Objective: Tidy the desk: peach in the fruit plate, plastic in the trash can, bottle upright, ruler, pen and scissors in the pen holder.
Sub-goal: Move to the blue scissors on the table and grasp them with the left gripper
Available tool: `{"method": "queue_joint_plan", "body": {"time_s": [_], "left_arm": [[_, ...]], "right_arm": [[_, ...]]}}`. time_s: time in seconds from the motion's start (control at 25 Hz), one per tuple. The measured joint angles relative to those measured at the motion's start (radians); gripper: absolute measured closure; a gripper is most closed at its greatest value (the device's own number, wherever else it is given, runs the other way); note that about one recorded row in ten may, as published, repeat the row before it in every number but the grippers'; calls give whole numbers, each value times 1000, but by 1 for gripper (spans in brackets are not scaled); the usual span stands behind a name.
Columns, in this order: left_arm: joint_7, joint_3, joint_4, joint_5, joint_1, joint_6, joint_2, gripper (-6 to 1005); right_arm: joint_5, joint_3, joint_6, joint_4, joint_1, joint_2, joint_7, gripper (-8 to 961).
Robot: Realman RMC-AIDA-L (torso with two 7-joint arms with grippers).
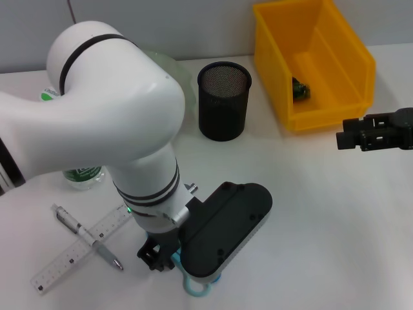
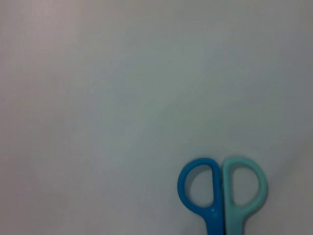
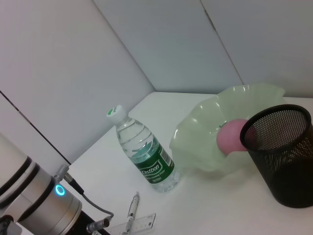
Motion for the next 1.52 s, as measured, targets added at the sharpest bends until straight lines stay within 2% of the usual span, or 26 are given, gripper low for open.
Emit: {"method": "queue_joint_plan", "body": {"time_s": [0.72,1.52], "left_arm": [[9,18,-23,-4,-12,-12,0,706],[12,35,-23,-18,-15,-14,0,723]], "right_arm": [[0,9,0,0,7,1,-1,174],[0,8,0,0,5,1,0,175]]}}
